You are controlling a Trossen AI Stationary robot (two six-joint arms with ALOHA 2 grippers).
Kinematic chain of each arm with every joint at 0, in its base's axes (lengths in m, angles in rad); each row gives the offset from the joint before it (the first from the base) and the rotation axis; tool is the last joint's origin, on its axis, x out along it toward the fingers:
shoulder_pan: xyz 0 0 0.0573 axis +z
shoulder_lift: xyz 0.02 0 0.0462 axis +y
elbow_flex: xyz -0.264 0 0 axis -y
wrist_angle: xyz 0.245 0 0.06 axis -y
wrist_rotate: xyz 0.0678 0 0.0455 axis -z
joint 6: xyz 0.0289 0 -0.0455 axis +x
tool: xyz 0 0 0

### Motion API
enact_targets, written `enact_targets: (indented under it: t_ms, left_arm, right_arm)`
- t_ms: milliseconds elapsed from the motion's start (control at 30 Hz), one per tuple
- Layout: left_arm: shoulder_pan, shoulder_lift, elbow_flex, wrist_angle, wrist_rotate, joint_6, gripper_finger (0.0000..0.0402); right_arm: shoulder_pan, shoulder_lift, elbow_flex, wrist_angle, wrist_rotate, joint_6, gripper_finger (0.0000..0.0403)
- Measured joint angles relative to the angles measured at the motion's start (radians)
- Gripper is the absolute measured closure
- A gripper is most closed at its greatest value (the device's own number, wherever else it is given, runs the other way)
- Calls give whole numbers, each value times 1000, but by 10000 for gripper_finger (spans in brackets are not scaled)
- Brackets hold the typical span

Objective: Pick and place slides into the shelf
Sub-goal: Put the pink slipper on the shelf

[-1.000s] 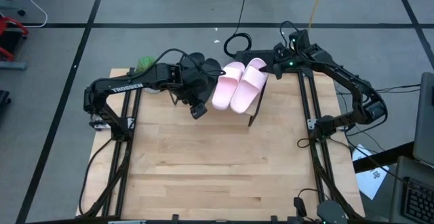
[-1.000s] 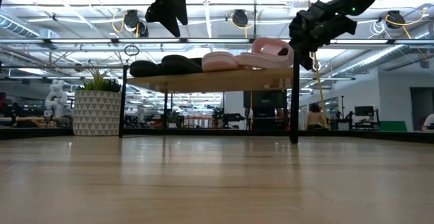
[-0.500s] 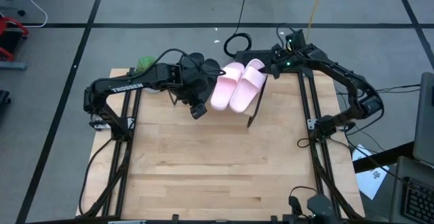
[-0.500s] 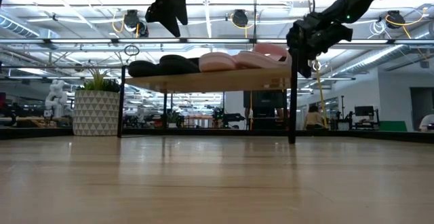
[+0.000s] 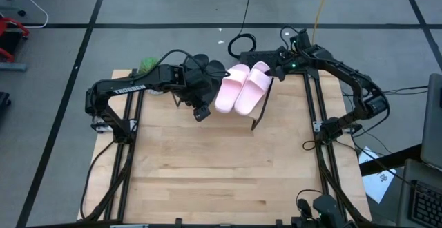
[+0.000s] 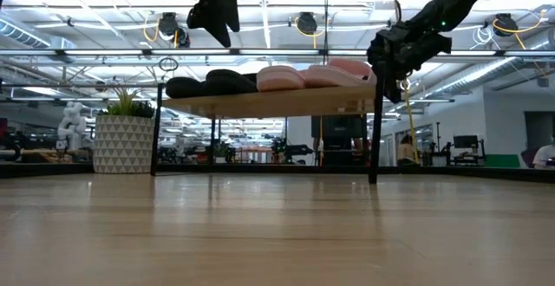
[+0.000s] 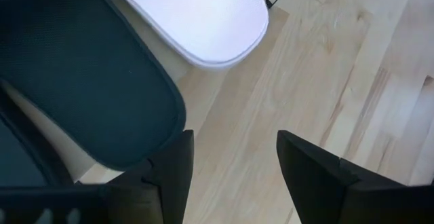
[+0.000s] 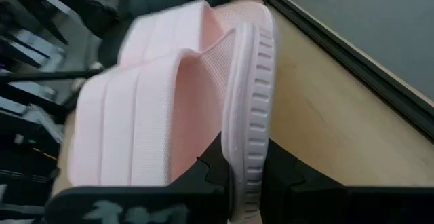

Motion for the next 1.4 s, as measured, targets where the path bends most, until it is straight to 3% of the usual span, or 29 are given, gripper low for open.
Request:
enact_targets:
  t_ms: [200, 467, 1400]
  left_arm:
    - [0, 0, 0, 0, 0, 16, 192]
    - [0, 0, 0, 0, 0, 29, 192]
    - [0, 0, 0, 1, 0, 49, 192]
  right_arm:
    - [0, 0, 64, -167, 68, -104, 375]
    - [0, 0, 125, -183, 70, -111, 375]
    - [84, 78, 125, -317, 182, -152, 375]
